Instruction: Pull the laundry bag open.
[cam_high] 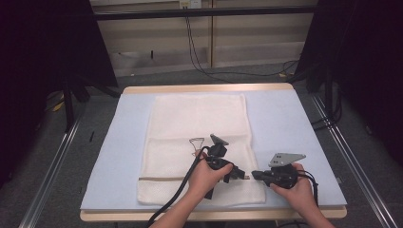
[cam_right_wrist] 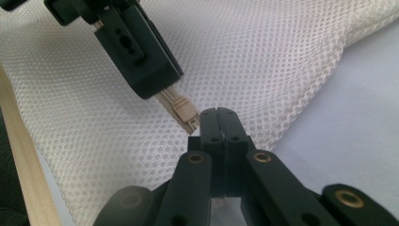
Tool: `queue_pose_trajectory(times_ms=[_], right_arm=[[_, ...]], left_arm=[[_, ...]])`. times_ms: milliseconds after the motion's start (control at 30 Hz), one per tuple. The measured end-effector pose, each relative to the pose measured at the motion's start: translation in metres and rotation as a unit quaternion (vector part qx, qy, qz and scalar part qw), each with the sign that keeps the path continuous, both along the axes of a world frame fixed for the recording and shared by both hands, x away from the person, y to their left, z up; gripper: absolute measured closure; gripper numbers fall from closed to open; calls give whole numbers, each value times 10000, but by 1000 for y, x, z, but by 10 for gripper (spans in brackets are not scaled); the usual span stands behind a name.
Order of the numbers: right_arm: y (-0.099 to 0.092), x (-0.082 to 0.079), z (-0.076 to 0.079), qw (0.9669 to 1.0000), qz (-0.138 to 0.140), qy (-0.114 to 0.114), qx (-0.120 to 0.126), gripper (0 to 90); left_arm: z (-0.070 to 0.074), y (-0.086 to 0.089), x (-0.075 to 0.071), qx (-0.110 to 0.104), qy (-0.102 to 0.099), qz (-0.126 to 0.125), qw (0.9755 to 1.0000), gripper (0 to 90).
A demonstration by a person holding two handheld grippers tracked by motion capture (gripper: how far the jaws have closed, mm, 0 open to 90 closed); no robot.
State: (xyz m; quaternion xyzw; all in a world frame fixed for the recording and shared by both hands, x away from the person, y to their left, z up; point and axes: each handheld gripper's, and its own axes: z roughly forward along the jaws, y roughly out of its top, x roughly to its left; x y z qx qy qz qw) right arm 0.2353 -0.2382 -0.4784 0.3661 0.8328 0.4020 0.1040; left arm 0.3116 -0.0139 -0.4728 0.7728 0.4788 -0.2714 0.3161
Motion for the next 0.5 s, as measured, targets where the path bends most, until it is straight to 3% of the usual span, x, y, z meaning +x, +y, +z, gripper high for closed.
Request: queue_pose_trajectory(times_ms=[233,500], right_arm=[[1,0,-2,10000,-20,64,-65,900],[1,0,-3,9999,-9,92,-47,900]], left_arm=[[-5,-8,0,56,-31,76,10000,743],[-10,-15,0,-23,32,153,9999,846]])
